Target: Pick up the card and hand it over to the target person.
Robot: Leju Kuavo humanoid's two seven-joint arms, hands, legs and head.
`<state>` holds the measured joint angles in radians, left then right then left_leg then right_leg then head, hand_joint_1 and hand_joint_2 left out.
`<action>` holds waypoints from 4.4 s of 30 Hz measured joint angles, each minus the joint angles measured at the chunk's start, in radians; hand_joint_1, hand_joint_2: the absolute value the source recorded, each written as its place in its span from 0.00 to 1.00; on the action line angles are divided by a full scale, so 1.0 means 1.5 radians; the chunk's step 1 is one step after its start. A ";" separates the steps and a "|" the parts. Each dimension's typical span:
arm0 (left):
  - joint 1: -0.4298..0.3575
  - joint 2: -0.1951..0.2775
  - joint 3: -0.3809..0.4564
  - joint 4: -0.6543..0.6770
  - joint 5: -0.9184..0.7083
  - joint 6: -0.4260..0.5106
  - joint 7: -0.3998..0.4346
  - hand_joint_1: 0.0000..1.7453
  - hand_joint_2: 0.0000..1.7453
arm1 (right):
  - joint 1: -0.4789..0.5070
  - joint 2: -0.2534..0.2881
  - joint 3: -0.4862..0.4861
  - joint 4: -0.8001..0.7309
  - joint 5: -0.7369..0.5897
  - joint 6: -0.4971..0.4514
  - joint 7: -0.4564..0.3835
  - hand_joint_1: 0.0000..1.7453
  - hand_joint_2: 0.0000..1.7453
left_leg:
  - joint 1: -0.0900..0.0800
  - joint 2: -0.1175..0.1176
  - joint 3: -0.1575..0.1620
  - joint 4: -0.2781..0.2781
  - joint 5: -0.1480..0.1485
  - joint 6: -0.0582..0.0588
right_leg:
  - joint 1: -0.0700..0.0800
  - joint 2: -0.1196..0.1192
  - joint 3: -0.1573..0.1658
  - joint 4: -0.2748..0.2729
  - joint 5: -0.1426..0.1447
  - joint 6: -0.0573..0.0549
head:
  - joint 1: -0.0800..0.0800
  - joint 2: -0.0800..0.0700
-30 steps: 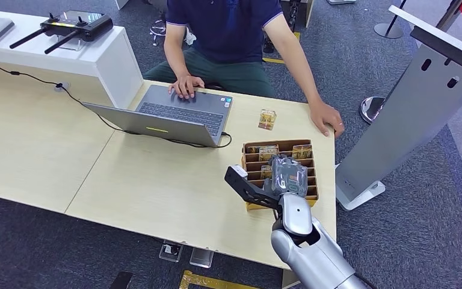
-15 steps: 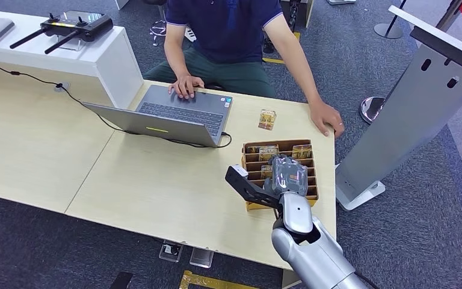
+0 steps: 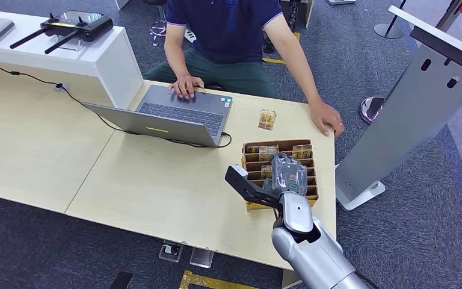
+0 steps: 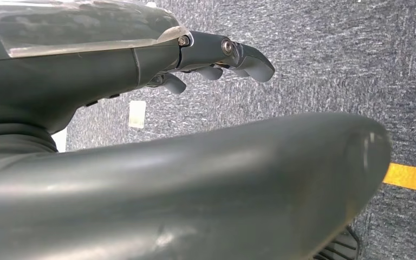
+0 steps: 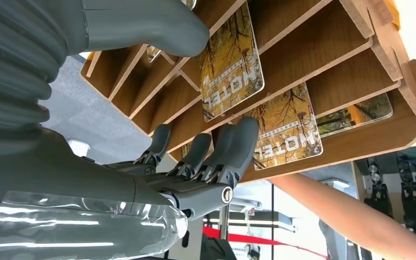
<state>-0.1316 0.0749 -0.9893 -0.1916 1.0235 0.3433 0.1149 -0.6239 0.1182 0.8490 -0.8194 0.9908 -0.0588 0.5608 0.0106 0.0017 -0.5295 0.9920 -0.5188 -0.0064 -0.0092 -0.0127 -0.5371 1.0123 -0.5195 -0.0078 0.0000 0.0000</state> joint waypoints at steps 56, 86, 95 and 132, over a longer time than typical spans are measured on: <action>-0.019 0.000 -0.015 0.000 -0.017 0.005 -0.016 0.00 1.00 | -0.208 0.030 -0.023 0.061 -0.090 -0.149 -0.162 1.00 1.00 | 0.000 0.002 -0.002 0.001 0.001 0.000 | 0.000 0.002 -0.003 0.002 0.001 0.000 | 0.000 0.000; -0.009 0.005 -0.012 0.004 -0.012 0.007 -0.036 0.00 0.00 | -0.221 0.038 -0.100 0.194 -0.005 -0.378 -0.270 0.00 1.00 | 0.000 0.000 -0.001 0.000 0.000 0.000 | 0.000 0.000 -0.001 0.000 0.000 0.000 | 0.000 0.000; 0.005 0.011 0.001 0.006 0.006 0.005 -0.044 0.00 0.00 | -0.130 -0.031 -0.214 -0.021 -0.335 -0.254 -0.358 0.00 1.00 | 0.000 -0.001 -0.001 0.001 0.000 0.000 | 0.000 -0.001 0.000 0.000 0.000 0.000 | 0.000 0.000; 0.015 0.021 0.045 0.004 0.060 0.018 -0.062 0.00 0.00 | 0.390 -0.228 -0.276 -0.436 -0.854 0.127 -0.524 0.00 0.25 | 0.000 0.000 0.001 0.000 -0.001 0.000 | 0.000 0.000 0.001 -0.002 0.000 0.000 | 0.000 0.000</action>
<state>-0.1089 0.1069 -0.9215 -0.1854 1.1142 0.3701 0.0222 -0.0387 -0.2240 0.4357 -1.4728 -0.2902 0.1315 -0.2259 0.0110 0.0020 -0.5283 0.9919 -0.5208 -0.0057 -0.0088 -0.0126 -0.5350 1.0090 -0.5199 -0.0077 0.0000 0.0000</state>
